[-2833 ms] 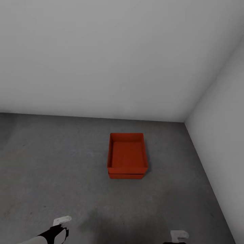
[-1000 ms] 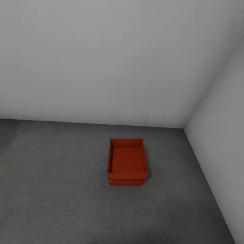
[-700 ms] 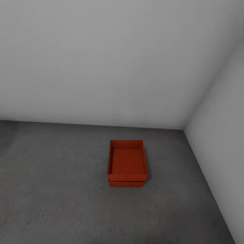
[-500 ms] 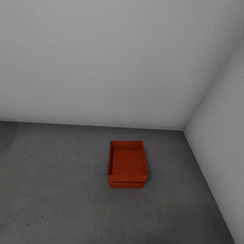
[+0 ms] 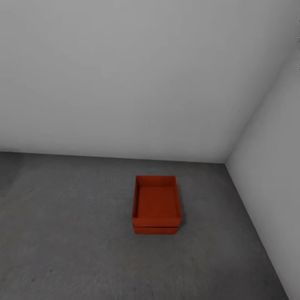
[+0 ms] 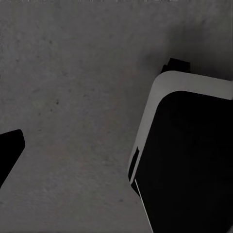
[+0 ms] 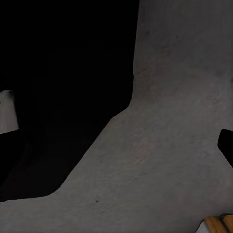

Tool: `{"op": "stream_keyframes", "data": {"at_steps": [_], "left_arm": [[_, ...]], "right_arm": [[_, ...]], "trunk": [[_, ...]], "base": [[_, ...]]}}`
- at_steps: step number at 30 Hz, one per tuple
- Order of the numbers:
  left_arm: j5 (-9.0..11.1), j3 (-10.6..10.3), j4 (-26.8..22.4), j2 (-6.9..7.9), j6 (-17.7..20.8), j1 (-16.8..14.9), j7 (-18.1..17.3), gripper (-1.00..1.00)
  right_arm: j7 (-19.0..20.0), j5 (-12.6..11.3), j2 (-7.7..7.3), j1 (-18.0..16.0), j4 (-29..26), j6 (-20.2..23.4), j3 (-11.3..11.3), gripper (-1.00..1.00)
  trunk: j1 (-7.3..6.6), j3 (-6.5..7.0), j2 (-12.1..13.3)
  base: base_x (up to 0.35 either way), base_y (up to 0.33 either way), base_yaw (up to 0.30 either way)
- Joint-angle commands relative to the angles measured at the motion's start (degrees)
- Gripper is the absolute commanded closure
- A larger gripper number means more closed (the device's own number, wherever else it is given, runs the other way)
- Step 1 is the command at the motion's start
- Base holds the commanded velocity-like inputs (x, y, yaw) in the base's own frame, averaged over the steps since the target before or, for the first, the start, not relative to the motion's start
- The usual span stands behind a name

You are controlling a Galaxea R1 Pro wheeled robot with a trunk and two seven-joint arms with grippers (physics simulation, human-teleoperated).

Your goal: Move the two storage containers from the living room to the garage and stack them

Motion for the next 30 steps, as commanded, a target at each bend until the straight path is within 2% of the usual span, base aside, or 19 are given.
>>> {"op": "stream_keyframes", "data": {"at_steps": [1, 8, 30], "left_arm": [[0.3, -0.2, 0.0, 0.00, 0.2, 0.0, 0.1, -1.00], [0.3, -0.2, 0.0, 0.01, 0.2, -0.1, 0.1, -1.00], [0.3, -0.2, 0.0, -0.01, 0.2, 0.0, 0.1, -1.00]], "right_arm": [[-0.1, 0.0, 0.00, -0.1, 0.2, -0.2, 0.4, -1.00], [1.4, -0.1, 0.10, -0.1, 0.2, -0.2, 0.4, -1.00], [1.5, -0.4, -0.20, -0.1, 0.2, -0.3, 0.4, -1.00]], "trunk": [[0.03, 0.01, -0.1], [0.03, 0.66, -0.1], [0.03, 2.68, -0.1]], "base": [[0.000, 0.000, 0.000], [0.000, 0.000, 0.000], [0.000, 0.000, 0.000]]}}
